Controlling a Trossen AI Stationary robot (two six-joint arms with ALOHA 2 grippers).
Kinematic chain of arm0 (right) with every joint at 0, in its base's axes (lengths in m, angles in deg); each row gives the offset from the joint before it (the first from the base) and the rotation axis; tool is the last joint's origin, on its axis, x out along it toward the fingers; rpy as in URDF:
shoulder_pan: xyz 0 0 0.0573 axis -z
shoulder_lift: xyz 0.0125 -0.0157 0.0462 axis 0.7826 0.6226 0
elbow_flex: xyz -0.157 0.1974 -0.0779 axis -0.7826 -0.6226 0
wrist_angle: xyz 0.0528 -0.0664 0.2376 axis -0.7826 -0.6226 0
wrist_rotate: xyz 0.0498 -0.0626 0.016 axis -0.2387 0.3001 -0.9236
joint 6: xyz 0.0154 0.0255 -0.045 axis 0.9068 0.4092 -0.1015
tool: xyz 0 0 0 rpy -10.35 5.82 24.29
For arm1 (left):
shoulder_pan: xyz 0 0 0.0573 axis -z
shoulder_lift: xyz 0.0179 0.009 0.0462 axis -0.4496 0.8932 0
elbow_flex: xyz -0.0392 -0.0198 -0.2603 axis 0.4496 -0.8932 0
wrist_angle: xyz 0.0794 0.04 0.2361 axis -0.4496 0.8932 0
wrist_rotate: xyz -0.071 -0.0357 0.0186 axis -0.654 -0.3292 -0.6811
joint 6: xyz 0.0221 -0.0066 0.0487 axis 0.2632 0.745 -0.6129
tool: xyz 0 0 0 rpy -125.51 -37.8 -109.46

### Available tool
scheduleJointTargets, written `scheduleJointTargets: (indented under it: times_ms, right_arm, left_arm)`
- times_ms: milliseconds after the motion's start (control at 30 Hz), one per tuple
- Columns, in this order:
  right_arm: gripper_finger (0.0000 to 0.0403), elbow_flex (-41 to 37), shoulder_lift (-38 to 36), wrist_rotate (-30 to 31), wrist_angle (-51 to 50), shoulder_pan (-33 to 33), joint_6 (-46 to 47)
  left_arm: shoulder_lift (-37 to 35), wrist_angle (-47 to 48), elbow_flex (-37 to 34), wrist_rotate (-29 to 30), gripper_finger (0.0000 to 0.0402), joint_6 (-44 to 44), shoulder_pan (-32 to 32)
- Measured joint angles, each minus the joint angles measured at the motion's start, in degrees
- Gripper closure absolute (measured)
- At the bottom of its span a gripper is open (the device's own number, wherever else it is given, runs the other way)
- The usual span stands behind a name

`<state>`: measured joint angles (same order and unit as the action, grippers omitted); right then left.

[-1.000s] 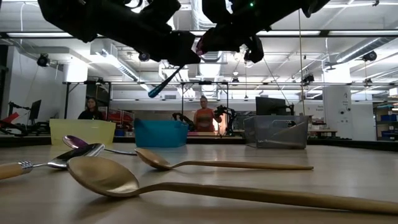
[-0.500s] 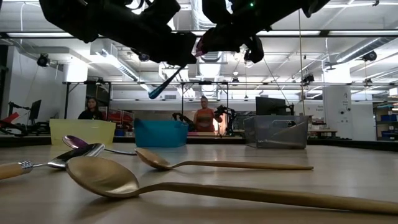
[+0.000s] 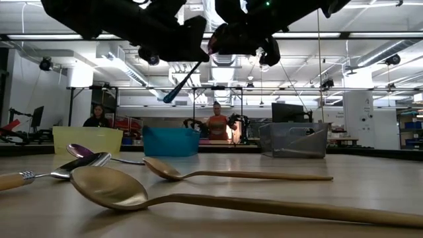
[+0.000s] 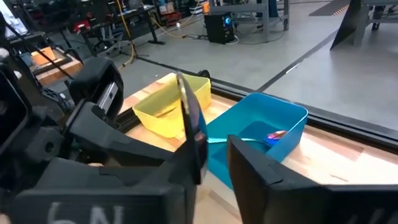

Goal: Sort silverware by color (type)
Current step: Put the blue spoon into the blue bin

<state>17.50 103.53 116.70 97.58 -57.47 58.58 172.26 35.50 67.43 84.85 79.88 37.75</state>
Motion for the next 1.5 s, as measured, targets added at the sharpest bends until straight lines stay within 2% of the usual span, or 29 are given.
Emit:
scheduleJointTargets:
  times_ms: [333,533,633,800,1000,1133,1300,1500]
  right_arm:
    - [0.0257,0.0,-3.3,0.1,-3.2,0.0,-5.6]
    - [0.0242,0.0,-8.1,0.1,-14.4,0.0,-8.4]
    - [0.0244,0.0,-10.5,0.0,-21.1,0.0,-9.9]
    - [0.0255,0.0,-13.9,-0.1,-31.2,0.0,-13.8]
    - [0.0270,-0.1,-15.1,-0.4,-43.9,0.0,-18.2]
    - [0.0282,-0.3,-13.9,0.0,-48.5,0.0,-21.1]
    - [0.0300,-0.3,-13.0,0.2,-48.2,0.0,-26.1]
    - [0.0319,-0.3,-12.8,0.2,-48.2,0.0,-27.8]
  left_arm:
    - [-13.2,24.3,0.0,-1.0,0.0401,11.2,-2.1]
    - [-21.6,44.2,2.2,-11.8,0.0401,16.1,-11.7]
    - [-22.2,55.1,6.2,-21.3,0.0401,18.3,-19.6]
    - [-18.2,67.0,13.2,-32.5,0.0401,18.5,-31.9]
    - [-11.3,71.0,19.5,-41.2,0.0401,16.1,-39.6]
    - [-6.6,76.8,23.2,-42.0,0.0401,16.1,-41.3]
    - [-1.5,85.8,29.3,-43.3,0.0402,18.2,-41.4]
    - [5.0,96.7,37.7,-44.9,0.0402,21.4,-41.8]
